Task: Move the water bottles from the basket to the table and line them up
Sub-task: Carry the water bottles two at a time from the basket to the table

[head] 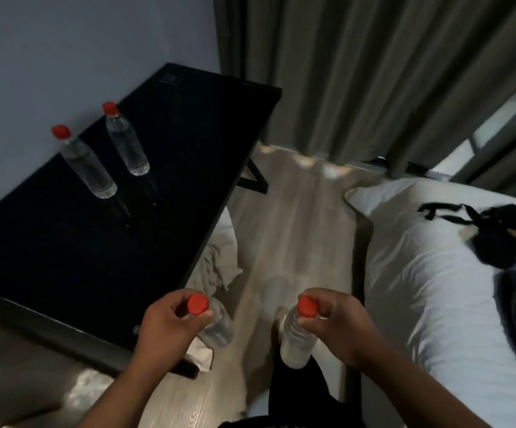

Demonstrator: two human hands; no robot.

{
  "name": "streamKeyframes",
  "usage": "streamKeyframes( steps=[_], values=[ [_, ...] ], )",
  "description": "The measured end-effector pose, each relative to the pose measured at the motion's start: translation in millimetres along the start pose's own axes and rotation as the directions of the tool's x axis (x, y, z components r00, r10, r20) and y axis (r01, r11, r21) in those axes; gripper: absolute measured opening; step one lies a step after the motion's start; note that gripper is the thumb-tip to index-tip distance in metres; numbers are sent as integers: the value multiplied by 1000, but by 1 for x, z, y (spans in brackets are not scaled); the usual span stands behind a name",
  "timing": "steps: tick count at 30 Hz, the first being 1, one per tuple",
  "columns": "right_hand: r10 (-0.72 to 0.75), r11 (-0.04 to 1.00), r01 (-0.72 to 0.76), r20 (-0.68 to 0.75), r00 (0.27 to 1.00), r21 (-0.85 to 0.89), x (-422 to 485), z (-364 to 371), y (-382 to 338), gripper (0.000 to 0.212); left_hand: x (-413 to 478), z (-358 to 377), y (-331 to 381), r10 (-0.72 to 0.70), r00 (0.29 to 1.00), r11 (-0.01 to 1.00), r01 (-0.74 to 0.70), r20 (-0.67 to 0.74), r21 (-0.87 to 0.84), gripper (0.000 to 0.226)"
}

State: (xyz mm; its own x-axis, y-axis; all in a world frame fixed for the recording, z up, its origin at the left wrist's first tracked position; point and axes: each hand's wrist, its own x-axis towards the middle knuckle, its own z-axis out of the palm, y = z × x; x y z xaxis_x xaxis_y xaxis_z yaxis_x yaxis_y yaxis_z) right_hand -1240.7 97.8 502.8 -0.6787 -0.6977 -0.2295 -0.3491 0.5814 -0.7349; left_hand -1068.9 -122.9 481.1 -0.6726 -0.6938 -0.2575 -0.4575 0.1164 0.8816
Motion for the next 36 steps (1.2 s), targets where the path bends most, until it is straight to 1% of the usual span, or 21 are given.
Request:
streamKeyframes(
  steps=[1, 3, 5, 8, 13, 16, 19, 22, 26, 29, 32, 36],
  values=[
    [-7, 1000, 8, 17, 1000, -11, 19, -6, 2, 11, 10, 4, 4, -22, 999, 1000, 22, -33, -14, 27],
    [-9, 1000, 8, 35, 999, 29, 58, -15, 4, 13, 32, 10, 12, -78, 991, 997, 74, -110, -37, 26],
    [-36, 996, 31, 62, 997, 86, 97, -21, 2, 17, 54, 12, 22, -144, 972, 988, 130, -184, -84, 26],
    [-92, 989, 76, 130, 987, 125, 154, -30, -8, 25, 86, 13, 38, -192, 936, 980, 165, -295, -114, 27],
    [-222, 969, 192, 207, 953, 154, 245, -46, -36, 22, 130, 15, 65, -189, 876, 978, 129, -444, -162, 20],
    [-302, 953, 278, 274, 913, 123, 286, -48, -68, 19, 151, 7, 80, -189, 815, 975, 92, -547, -200, 20],
    [-375, 927, 349, 338, 863, 137, 327, -43, -100, 20, 176, -14, 89, -190, 769, 975, 74, -611, -210, 16],
    [-428, 903, 409, 372, 824, 133, 366, -28, -128, 18, 204, -36, 87, -206, 749, 970, 72, -630, -232, 18],
    [-436, 895, 437, 396, 808, 95, 410, -3, -158, 25, 241, -63, 74, -214, 744, 972, 101, -633, -211, 17],
    [-443, 882, 468, 429, 787, 52, 438, 13, -173, 25, 263, -78, 62, -219, 737, 973, 119, -639, -197, 17],
    [-420, 891, 453, 438, 795, 31, 455, 23, -181, 25, 278, -90, 58, -230, 729, 970, 115, -645, -216, 16],
    [-403, 900, 436, 433, 806, 25, 469, 33, -181, 25, 288, -96, 51, -214, 760, 969, 83, -614, -235, 16]
  ],
)
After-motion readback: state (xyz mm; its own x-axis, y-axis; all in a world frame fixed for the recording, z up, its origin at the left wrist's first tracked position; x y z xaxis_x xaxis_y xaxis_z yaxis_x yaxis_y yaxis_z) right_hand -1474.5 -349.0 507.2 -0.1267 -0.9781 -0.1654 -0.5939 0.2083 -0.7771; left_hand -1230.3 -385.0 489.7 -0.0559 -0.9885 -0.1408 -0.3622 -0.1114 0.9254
